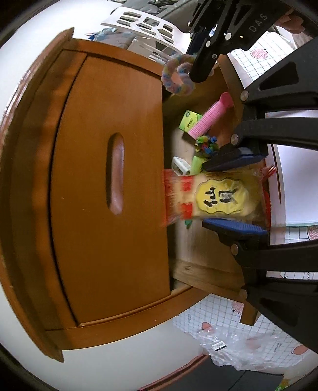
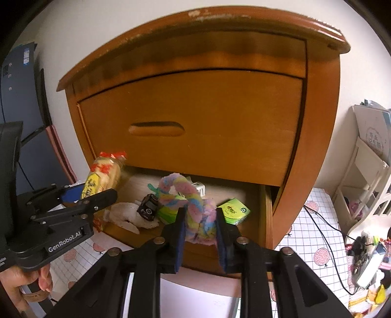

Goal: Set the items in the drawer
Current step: 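Open the left gripper releasing the packet while the right releases the rope toy, then push the drawer front shut with both grippers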

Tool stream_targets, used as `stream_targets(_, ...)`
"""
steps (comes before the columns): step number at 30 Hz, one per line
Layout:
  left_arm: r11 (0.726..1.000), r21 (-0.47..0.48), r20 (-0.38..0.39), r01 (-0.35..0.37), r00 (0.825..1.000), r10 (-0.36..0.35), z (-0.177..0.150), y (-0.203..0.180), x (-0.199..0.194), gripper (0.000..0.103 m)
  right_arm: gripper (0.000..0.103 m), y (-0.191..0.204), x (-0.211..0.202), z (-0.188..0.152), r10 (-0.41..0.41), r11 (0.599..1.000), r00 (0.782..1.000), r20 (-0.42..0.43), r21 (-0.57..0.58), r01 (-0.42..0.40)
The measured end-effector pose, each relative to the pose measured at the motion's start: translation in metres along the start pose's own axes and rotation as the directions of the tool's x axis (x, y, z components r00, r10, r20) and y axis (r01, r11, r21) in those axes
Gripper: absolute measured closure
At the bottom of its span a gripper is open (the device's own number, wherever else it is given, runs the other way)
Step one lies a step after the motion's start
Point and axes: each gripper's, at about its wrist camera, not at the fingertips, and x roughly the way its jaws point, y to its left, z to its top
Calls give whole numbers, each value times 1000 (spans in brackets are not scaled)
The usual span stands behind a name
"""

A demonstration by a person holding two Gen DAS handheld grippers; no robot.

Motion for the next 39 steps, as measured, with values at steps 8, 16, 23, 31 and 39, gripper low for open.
stream_targets(8,1000,-7,6,-10,1000,10,-7,5,-3,42,61,-1,3,-2,-7,1000,1000,-13,8,7)
stream_targets(16,999,-38,-6,-14,1000,14,-13,14,-2,42,36,3,3,-7,-5,1000,1000,-13,-4,5)
stream_targets(23,998,-55,29,-36,999,37,-20,17,-10,13,13,4,-3,-14,-7,1000,1000,2,-3,7)
stream_targets(31,995,-80,103,-52,993,60,-27,22,-25,3,1,5,-13,-21,-23,1000,999,28,-9,23)
stream_targets(39,989,-133,113,-58,991,73,-40,30,-35,0,0,6,-25,-33,-39,999,999,30,0,39)
